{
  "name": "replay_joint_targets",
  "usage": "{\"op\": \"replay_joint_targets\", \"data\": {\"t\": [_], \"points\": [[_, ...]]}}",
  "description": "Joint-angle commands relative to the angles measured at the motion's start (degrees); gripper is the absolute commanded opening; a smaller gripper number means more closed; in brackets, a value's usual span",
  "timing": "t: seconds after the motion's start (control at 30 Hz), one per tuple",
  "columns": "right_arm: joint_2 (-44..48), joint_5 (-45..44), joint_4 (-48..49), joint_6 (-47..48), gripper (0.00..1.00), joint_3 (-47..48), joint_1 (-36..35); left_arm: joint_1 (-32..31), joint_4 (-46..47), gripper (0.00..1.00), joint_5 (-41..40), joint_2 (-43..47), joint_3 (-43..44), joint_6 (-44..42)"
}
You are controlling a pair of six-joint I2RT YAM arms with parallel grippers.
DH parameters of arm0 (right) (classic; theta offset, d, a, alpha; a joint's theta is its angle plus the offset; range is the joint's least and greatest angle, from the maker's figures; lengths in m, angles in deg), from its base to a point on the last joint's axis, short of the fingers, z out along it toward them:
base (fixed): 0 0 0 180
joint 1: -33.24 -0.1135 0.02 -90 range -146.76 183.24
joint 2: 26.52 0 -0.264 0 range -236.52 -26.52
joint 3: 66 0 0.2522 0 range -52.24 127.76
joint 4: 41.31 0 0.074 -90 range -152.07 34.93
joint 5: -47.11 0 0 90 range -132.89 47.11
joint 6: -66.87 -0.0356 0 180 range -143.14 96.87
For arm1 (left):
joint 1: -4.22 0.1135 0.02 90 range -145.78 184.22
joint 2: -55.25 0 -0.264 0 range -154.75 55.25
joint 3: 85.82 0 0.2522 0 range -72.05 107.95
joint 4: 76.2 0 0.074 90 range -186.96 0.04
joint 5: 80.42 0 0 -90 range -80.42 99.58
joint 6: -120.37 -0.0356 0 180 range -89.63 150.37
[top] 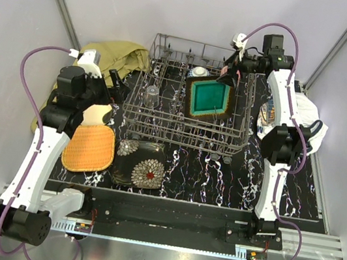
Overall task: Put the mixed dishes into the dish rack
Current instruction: Grab a plate with the right arm
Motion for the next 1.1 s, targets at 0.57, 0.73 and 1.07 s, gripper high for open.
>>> {"op": "replay_joint_targets", "data": {"t": [0.57,0.73,1.07], "points": [[-3.01,-2.99,-0.19,0.54,0.87,-0.54,-0.53,0.22,1.69,0.99,-0.96,-0.32,2.09,-1.16],[-1.96,-3.52,-0.10,-0.33,0.59,-0.36,-0.62,0.31,1.78,0.99,-0.70,-0.32,2.00,-0.99],[1.46,-3.69,-0.71,-1.30,0.23,-2.82,-0.53,0.31,1.60,0.99,-0.43,1.18,1.56,-0.90]]}}
